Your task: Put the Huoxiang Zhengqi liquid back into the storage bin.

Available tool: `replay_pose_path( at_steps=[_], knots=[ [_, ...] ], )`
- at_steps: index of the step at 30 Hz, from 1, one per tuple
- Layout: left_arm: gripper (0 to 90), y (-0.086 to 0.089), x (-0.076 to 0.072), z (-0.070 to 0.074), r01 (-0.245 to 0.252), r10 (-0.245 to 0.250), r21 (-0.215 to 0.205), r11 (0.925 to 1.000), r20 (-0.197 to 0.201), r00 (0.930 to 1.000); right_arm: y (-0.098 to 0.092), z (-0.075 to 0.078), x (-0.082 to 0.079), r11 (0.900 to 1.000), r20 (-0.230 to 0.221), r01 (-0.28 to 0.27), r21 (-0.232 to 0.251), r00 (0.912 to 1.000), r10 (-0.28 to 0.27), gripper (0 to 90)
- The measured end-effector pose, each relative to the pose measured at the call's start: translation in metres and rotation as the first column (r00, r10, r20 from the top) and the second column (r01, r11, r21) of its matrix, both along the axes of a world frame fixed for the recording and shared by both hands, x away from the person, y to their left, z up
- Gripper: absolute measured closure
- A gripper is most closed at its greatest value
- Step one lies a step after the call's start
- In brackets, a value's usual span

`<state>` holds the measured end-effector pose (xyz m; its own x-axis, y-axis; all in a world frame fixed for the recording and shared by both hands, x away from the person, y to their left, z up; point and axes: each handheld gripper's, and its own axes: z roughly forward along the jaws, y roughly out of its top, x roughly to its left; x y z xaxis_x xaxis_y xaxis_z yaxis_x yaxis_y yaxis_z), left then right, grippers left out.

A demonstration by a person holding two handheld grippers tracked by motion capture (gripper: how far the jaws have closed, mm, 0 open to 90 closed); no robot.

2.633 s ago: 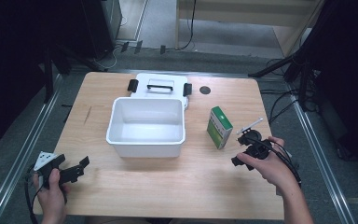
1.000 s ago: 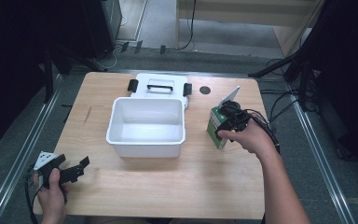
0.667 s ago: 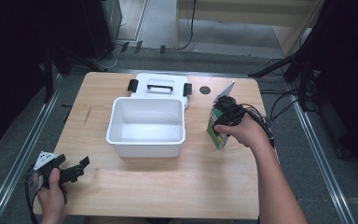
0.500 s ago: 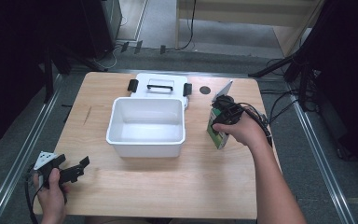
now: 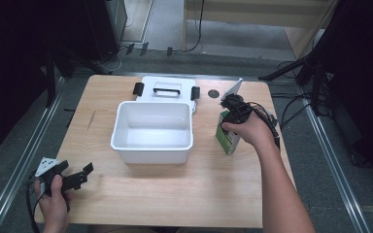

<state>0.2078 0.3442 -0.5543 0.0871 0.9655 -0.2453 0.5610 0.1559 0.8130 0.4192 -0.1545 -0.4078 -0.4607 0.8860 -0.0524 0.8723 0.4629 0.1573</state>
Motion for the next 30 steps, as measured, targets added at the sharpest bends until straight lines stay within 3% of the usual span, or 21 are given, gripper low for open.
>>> replay_pose_path(
  at_steps=[13, 22, 26, 27, 28, 30],
  knots=[
    [0.6, 0.000, 0.000, 0.000, 0.000, 0.000, 0.001, 1.0000, -0.001, 1.0000, 0.000, 0.005, 0.003, 0.999, -0.019, -0.027, 0.018, 0.9994, 0.027, 63.5],
    [0.6, 0.000, 0.000, 0.000, 0.001, -0.001, 0.002, 1.0000, -0.003, 1.0000, 0.003, 0.011, -0.002, 0.992, -0.011, -0.128, -0.022, 0.9918, 0.127, 64.7],
    [0.6, 0.000, 0.000, 0.000, 0.002, -0.002, 0.004, 1.0000, -0.005, 1.0000, 0.004, 0.022, -0.007, 0.980, 0.008, -0.199, -0.022, 0.9800, 0.199, 64.6],
    [0.6, 0.000, 0.000, 0.000, 0.001, -0.001, 0.004, 1.0000, -0.005, 1.0000, 0.006, 0.029, -0.012, 0.969, 0.015, -0.247, -0.024, 0.9689, 0.247, 64.5],
    [0.6, 0.000, 0.000, 0.000, 0.001, -0.001, 0.004, 1.0000, -0.005, 1.0000, 0.006, 0.029, -0.012, 0.969, 0.015, -0.247, -0.024, 0.9689, 0.247, 64.5],
    [0.6, 0.000, 0.000, 0.000, -0.002, 0.002, 0.001, 1.0000, -0.003, 1.0000, 0.012, 0.037, -0.019, 0.953, 0.019, -0.301, -0.034, 0.9531, 0.302, 64.5]
  ],
)
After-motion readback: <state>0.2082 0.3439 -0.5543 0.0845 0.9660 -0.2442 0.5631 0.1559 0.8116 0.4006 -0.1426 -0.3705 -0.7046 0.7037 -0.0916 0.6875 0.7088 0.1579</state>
